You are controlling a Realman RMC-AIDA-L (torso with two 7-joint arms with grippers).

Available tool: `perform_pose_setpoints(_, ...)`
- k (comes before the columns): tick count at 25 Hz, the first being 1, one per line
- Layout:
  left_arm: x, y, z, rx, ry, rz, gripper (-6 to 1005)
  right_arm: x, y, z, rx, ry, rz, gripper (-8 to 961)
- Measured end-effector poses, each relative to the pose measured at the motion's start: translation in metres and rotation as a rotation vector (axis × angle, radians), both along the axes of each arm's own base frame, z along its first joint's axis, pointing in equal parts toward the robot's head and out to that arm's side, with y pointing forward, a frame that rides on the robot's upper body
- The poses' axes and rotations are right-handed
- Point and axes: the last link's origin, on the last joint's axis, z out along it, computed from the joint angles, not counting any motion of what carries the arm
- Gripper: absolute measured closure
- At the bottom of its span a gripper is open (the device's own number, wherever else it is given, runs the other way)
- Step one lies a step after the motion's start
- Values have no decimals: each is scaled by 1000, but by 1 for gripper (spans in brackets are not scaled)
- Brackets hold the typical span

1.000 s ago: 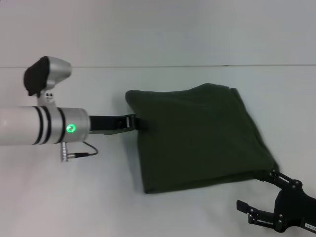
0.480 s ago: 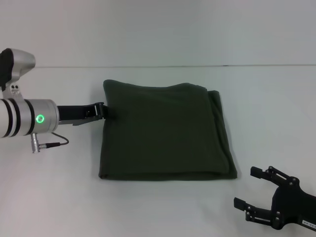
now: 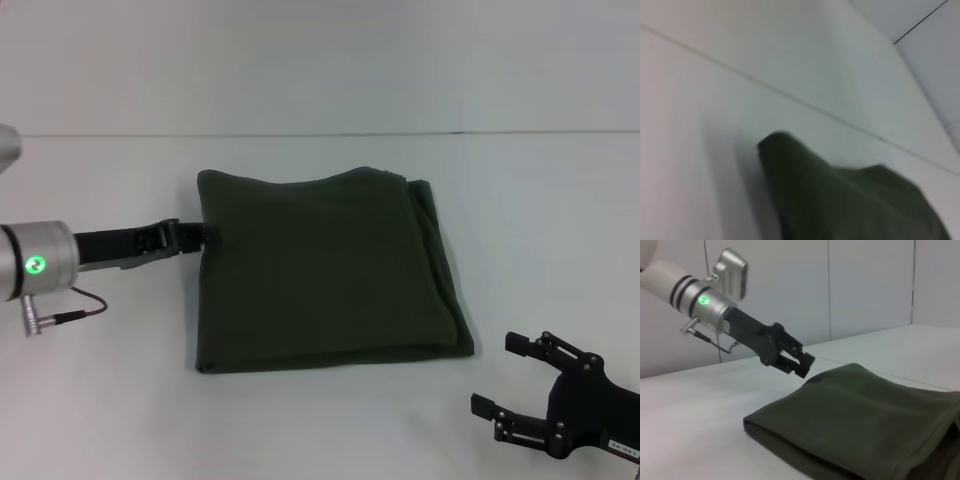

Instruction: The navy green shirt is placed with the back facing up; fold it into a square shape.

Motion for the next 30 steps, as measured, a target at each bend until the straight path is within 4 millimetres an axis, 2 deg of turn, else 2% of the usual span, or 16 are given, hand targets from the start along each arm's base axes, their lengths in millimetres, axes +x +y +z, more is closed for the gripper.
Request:
perform_pose_setpoints(4, -2, -6, 11, 43, -14, -43, 594, -1, 1, 0, 2, 2, 0, 7)
perform_pose_setpoints(5, -1, -14, 23, 77, -14, -122, 556, -1, 1, 0, 3, 2, 1, 7)
perform_pose_setpoints(7, 4, -24, 29, 98, -17, -244, 481, -1, 2, 0, 4, 1, 3, 7)
perform_pose_setpoints(10, 13, -51, 36, 145, -18, -494, 391, -3, 5, 4, 21, 10, 9, 7)
perform_pose_setpoints(14, 13, -82, 31, 180, 50, -708, 286, -5, 9, 8, 42, 29, 17, 7)
perform_pose_setpoints(17, 1, -106, 14, 195, 112, -835, 208, -7, 10, 8, 43, 33, 23, 7)
perform_pose_setpoints(20, -16, -124, 1, 208, 150, -839, 131, -7, 11, 7, 43, 30, 16, 7)
perform_pose_setpoints(21, -31, -134, -5, 206, 188, -792, 107, -6, 11, 5, 43, 28, 10, 7)
perform_pose_setpoints(24, -43, -140, -8, 200, 214, -740, 36, -5, 13, 1, 42, 22, -12, 7)
perform_pose_setpoints(27, -51, -146, -7, 217, 209, -687, 47, -3, 13, 0, 42, 16, -24, 7)
perform_pose_setpoints(30, -51, -147, -5, 228, 195, -681, 47, -3, 13, -1, 39, 13, -23, 7)
